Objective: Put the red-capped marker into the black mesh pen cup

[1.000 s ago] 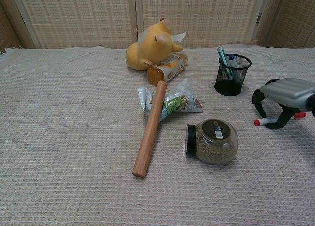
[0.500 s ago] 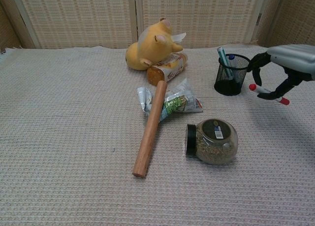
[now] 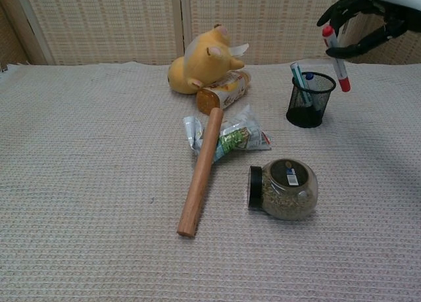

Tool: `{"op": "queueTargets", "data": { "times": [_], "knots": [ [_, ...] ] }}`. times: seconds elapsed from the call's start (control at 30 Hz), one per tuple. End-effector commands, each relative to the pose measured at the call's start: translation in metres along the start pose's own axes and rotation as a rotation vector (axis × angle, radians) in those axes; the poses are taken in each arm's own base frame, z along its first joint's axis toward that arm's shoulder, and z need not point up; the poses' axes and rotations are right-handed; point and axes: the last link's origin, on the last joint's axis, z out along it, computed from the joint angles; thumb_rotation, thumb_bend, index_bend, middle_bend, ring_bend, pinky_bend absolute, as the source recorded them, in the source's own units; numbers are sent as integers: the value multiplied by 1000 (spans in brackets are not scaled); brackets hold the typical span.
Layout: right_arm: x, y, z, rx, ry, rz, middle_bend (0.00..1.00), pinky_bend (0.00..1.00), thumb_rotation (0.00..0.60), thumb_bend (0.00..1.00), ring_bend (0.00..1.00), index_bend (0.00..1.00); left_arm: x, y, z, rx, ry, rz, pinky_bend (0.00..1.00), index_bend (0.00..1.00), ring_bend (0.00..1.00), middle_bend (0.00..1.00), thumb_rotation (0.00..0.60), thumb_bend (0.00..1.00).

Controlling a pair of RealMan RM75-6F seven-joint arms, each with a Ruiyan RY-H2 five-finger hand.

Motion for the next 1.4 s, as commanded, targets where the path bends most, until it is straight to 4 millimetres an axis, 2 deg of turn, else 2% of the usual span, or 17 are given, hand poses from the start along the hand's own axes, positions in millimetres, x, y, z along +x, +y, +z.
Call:
{"op": "queueTargets", "data": {
  "times": [0.03,0.27,0.43,0.8,0.93,1.0,1.07,1.17,1.4],
  "knots": [
    [16,-3,36,31,50,174,228,82,600,268,252,638,1,-1,0,4,2,0,157,211,39,117,600,585],
    [16,9,67,-10,52,156,228,90,600,286,252,641,3,-4,1,17,15,-4,158,213,39,116,600,586],
    [-1,16,83,-36,20,140,228,90,600,289,252,642,2,-7,2,25,10,3,157,217,39,117,600,585],
    [-24,26,89,-31,-10,103,228,91,600,295,253,631,1,-8,3,29,8,7,158,225,40,116,600,586],
    [-25,26,88,-17,-8,103,228,90,600,290,241,567,0,-8,3,29,5,9,157,224,39,116,600,586],
    [-25,26,88,-14,-9,103,224,79,600,253,212,485,0,-8,3,29,5,9,157,224,39,116,600,586],
    [-23,26,87,-7,-10,108,203,51,600,144,163,347,-1,-8,3,29,3,9,157,224,39,117,600,586],
    [-20,27,85,-10,-21,96,186,22,600,92,135,310,0,-7,3,23,7,12,157,225,39,116,600,586],
    [-17,29,80,-10,-21,84,170,1,600,81,123,234,1,-6,2,19,7,16,157,234,39,121,600,585]
  ]
}}
